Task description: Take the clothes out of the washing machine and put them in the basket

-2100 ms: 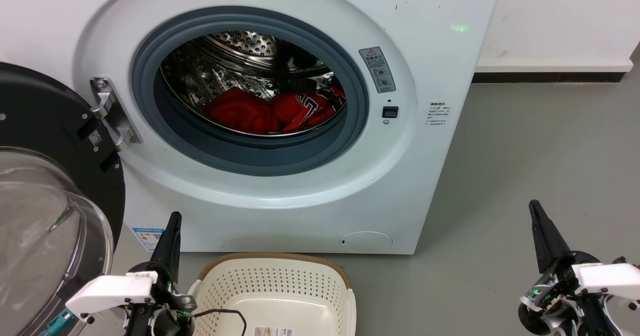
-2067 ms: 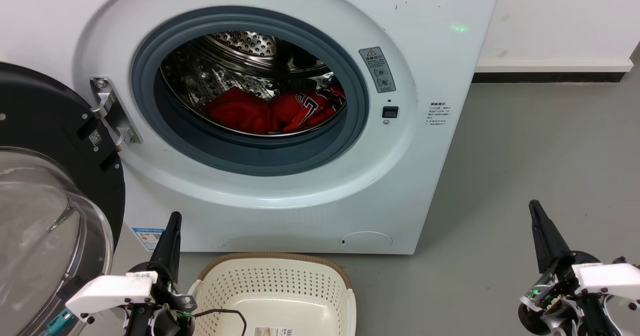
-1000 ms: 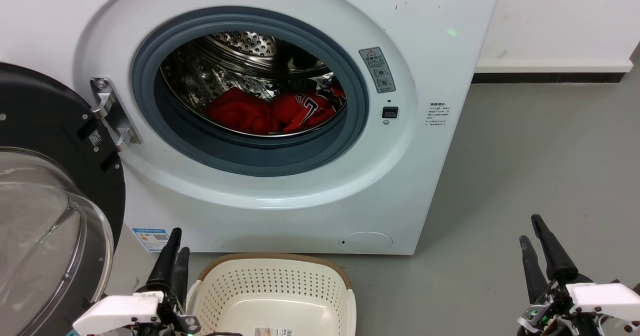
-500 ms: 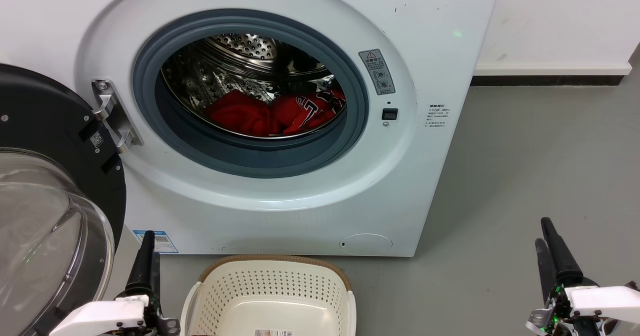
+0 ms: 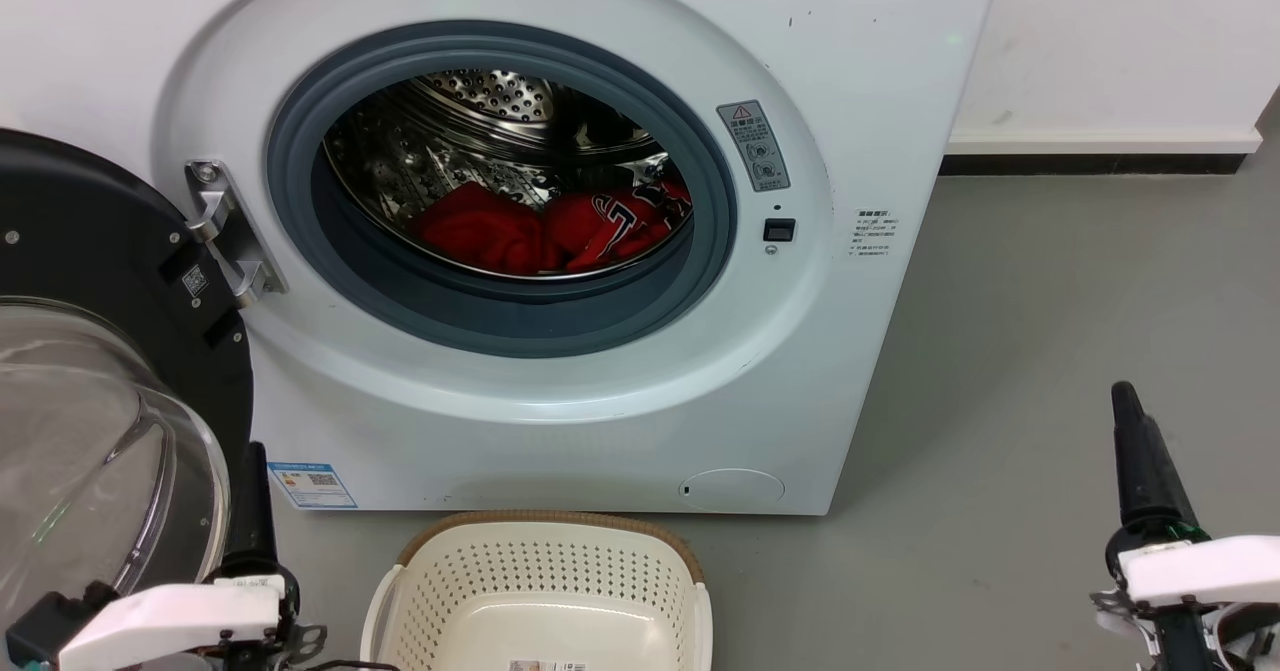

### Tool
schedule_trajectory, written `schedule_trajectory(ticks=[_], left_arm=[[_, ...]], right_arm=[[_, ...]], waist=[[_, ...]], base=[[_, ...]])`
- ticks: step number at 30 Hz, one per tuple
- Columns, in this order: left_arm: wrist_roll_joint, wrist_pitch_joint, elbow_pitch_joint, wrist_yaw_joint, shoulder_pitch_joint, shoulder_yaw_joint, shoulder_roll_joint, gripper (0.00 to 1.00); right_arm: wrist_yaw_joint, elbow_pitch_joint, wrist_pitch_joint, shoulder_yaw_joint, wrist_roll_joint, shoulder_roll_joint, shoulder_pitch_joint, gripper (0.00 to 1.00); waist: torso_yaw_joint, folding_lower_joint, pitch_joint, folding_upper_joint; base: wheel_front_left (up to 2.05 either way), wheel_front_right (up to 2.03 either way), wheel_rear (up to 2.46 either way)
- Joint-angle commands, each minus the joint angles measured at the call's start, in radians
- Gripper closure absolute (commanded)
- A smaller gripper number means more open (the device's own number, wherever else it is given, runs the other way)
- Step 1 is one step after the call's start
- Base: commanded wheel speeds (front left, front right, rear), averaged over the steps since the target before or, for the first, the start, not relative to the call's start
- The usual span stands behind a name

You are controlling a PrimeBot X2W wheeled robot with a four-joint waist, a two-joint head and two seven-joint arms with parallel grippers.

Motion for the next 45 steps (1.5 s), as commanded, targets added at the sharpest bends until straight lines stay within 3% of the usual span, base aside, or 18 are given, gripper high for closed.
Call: schedule_trajectory(ticks=[1, 6, 13, 16, 25, 31, 45], left_arm=[[0.032, -0.008, -0.031, 0.008, -0.007, 0.000, 0.002, 0.00], [0.228, -0.030, -0.153, 0.083, 0.008, -0.059, 0.002, 0.00], [0.393, -0.054, -0.232, 0.170, 0.028, -0.160, 0.003, 0.00], [0.409, -0.061, -0.244, 0.175, 0.033, -0.174, 0.003, 0.00], [0.469, -0.089, -0.278, 0.104, 0.060, -0.179, 0.003, 0.00], [0.570, -0.106, -0.306, 0.089, 0.073, -0.181, 0.003, 0.00], [0.871, -0.148, -0.336, 0.163, 0.101, -0.284, 0.015, 0.00]], right_arm=[[0.000, -0.034, -0.008, 0.004, -0.048, -0.002, -0.008, 0.00], [0.000, -0.129, -0.030, 0.038, -0.252, -0.003, -0.006, 0.00], [0.000, -0.206, -0.054, 0.075, -0.433, -0.003, 0.000, 0.00], [0.000, -0.219, -0.061, 0.083, -0.478, -0.003, 0.003, 0.00], [0.000, -0.244, -0.089, 0.118, -0.633, -0.003, 0.029, 0.00], [0.000, -0.262, -0.106, 0.134, -0.724, -0.003, 0.037, 0.00], [0.000, -0.278, -0.148, 0.151, -0.932, -0.002, 0.070, 0.00]], waist=[[0.000, -0.0001, 0.000, 0.0000], [0.001, -0.0001, 0.001, 0.0000], [0.002, -0.0001, 0.001, 0.0000], [0.002, -0.0001, 0.001, 0.0000], [0.004, -0.0001, -0.006, 0.0000], [0.004, -0.0001, -0.009, 0.0000], [0.003, -0.0001, -0.012, 0.0000]], base=[[0.00, 0.00, 0.00], [0.00, 0.00, 0.00], [0.00, 0.00, 0.00], [0.00, 0.00, 0.00], [0.00, 0.00, 0.00], [0.00, 0.00, 0.00], [0.00, 0.00, 0.00]])
